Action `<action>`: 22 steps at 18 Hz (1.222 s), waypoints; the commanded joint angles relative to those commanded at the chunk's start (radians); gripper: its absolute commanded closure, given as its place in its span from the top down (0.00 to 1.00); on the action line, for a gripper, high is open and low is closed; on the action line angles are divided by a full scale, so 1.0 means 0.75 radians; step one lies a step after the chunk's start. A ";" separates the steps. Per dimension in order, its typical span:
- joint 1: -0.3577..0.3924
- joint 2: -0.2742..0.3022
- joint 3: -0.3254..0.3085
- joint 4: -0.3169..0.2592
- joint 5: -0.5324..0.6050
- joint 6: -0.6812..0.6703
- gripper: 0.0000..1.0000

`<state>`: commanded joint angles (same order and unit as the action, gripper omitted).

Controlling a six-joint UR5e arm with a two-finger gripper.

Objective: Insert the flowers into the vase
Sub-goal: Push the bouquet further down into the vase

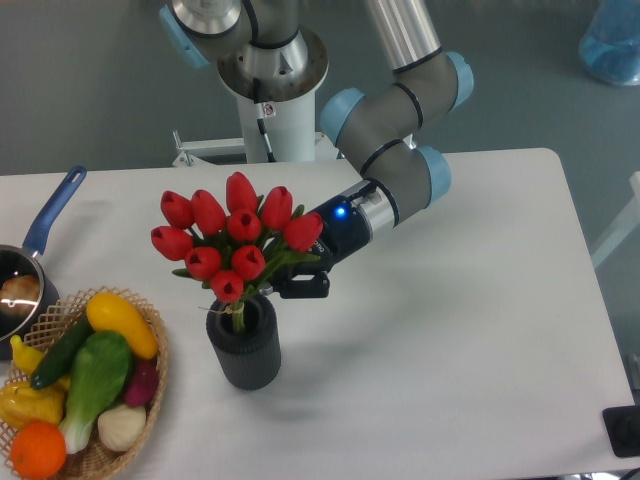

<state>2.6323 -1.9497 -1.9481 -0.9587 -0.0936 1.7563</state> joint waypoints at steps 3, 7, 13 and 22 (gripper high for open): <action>0.006 0.000 0.000 0.000 0.002 0.002 0.27; 0.006 -0.014 -0.004 0.000 0.002 0.014 0.28; 0.006 -0.020 -0.008 0.000 0.002 0.047 0.36; 0.006 -0.031 -0.008 0.000 0.002 0.084 0.50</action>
<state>2.6369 -1.9727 -1.9543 -0.9587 -0.0920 1.8193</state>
